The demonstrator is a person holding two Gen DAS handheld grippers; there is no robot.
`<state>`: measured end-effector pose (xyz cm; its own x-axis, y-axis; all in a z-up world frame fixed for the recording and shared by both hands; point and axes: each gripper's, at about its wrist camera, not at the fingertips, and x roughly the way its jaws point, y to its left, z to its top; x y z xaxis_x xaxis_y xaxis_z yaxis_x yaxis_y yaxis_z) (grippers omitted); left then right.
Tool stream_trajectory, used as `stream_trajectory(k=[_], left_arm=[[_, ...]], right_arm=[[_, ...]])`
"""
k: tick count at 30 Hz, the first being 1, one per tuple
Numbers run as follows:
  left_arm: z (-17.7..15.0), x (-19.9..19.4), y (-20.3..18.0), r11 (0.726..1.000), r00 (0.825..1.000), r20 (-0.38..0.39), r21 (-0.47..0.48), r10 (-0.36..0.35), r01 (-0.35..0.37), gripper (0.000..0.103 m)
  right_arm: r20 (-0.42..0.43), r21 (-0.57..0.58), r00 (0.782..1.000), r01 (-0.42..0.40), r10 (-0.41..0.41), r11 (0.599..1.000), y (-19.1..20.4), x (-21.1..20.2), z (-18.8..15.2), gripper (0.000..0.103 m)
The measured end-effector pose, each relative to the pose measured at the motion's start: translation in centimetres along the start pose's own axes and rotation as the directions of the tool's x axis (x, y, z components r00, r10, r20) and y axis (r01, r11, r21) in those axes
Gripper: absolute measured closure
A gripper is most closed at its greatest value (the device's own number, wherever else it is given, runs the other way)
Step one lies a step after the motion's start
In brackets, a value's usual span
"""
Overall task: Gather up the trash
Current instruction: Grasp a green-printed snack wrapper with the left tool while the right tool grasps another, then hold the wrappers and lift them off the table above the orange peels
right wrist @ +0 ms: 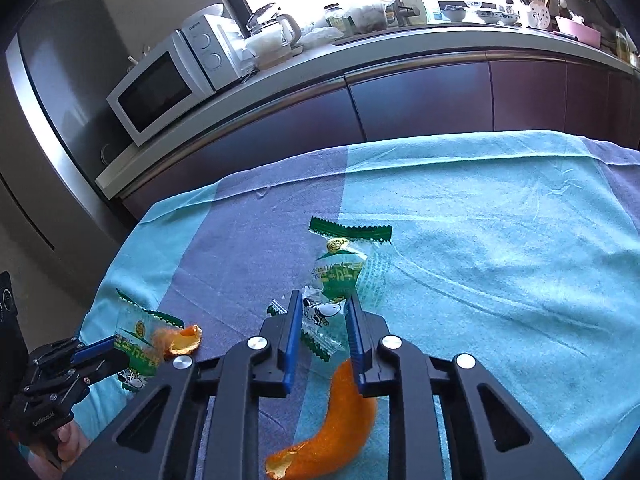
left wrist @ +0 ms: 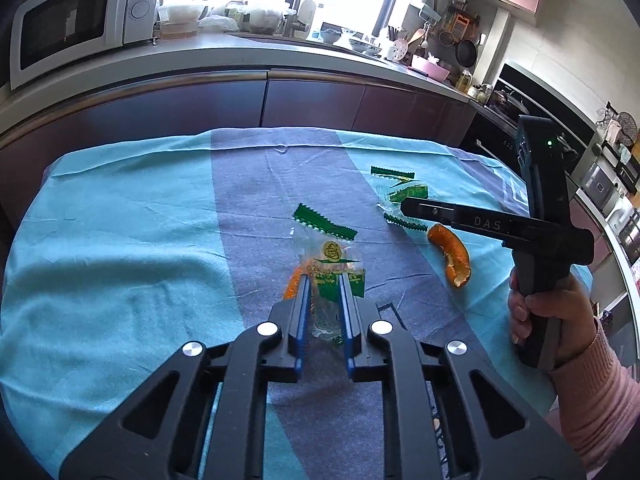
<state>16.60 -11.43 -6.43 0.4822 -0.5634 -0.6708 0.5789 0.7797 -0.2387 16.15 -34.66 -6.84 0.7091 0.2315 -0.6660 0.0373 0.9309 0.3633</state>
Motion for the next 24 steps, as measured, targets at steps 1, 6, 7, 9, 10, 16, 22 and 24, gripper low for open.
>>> stream_trajectory(k=[1,6,7,9,10,16,22,24], left_arm=[[-0.1,-0.1,0.0,1.0,1.0,0.002,0.0,-0.003,0.003,0.094],[-0.4,-1.4,-0.1,1.0,1.0,0.024,-0.002,-0.014,0.014,0.097],[-0.4,-1.7,-0.1,1.0,0.999,0.03,-0.002,-0.017,0.017,0.097],[-0.5,-2.4,0.0,1.0,0.999,0.039,-0.005,-0.022,0.023,0.097],[-0.6,-2.7,0.0,1.0,0.999,0.046,-0.006,-0.025,0.025,0.097],[-1.1,-5.4,0.0,0.999,0.995,0.09,-0.011,-0.044,0.045,0.097],[-2.0,-7.7,0.2,0.999,0.993,0.114,-0.011,-0.043,0.044,0.097],[-2.4,-8.4,0.3,0.999,0.992,0.12,-0.011,-0.037,0.039,0.097]], right_arm=[[-0.001,0.004,1.0,-0.003,0.003,1.0,0.1,-0.1,0.0,0.085],[0.025,-0.017,1.0,-0.019,0.019,1.0,0.7,-1.2,-0.1,0.094],[0.031,-0.026,0.999,-0.021,0.021,0.999,0.9,-1.5,-0.2,0.094],[0.042,-0.042,0.999,-0.026,0.028,0.999,1.5,-2.1,-0.3,0.094],[0.048,-0.047,0.998,-0.031,0.033,0.998,1.7,-2.4,-0.3,0.094],[0.074,-0.077,0.994,-0.068,0.074,0.995,3.3,-4.3,-1.1,0.094],[0.086,-0.103,0.988,-0.116,0.125,0.988,5.0,-5.8,-2.1,0.094],[0.085,-0.115,0.986,-0.132,0.142,0.985,5.7,-6.1,-2.5,0.094]])
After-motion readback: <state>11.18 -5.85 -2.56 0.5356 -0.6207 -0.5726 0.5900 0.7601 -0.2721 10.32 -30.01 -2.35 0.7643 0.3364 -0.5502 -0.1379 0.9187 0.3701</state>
